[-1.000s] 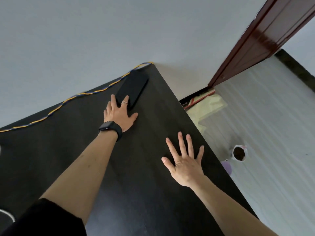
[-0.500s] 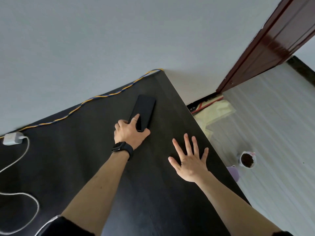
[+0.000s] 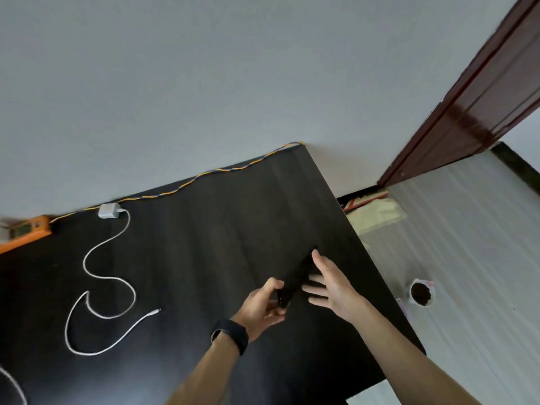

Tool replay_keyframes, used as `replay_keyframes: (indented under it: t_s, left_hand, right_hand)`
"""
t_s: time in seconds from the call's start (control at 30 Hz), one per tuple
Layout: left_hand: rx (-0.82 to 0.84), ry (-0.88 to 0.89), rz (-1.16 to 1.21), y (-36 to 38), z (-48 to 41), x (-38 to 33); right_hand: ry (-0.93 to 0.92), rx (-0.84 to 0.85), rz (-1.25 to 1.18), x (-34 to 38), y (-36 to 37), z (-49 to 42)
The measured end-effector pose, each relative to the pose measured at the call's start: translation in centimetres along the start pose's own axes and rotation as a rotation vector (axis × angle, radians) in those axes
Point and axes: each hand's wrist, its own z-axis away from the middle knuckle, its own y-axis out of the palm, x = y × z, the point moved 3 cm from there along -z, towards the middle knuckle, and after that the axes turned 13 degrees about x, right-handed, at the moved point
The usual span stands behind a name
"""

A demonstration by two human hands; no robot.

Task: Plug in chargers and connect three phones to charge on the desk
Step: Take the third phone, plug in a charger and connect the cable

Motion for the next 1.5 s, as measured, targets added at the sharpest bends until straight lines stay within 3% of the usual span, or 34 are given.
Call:
replay_keyframes:
  t_s: [0.23,0.43,0.53,0.63,0.87,1.17,1.43,1.5]
  left_hand:
    - [0.071,0.068,-0.41,0.2,5.9,3.7]
    - [-0.043,0.177,-0.732,-0.4,10.3,6.3]
    - [-0.099,0.343,-0.409,-0.5,12.6,8.1]
    - [-0.108,0.315,-0.116,-0.7,15.2,10.5]
    - [-0.109,0.303,0.052,-2.0,20.5,18.6]
    - [-0.371,0.336,0.196,-8.1,28.3,27.0]
    - [-0.461,0.157,-0.017,-21.5,33.8,31.0]
    - [-0.547,0.166,-0.065,-25.1,34.7,31.1]
  right_hand:
    - [-0.082,-0.038,-0.151,-5.1,1.6,5.6]
    - [-0.108,-0.005,-0.176,-7.8,3.6,9.8]
    - [-0.138,0.043,-0.161,-8.8,4.5,12.5]
    - [-0.152,0.1,-0.169,-10.2,4.8,14.0]
    - [-0.157,0.248,-0.066,-17.0,8.0,15.3]
    - [-0.023,0.463,0.407,-27.6,17.1,16.3]
    - [0.013,0.456,0.638,-32.5,29.9,13.2]
    - [0.0,0.467,0.702,-33.1,32.3,12.6]
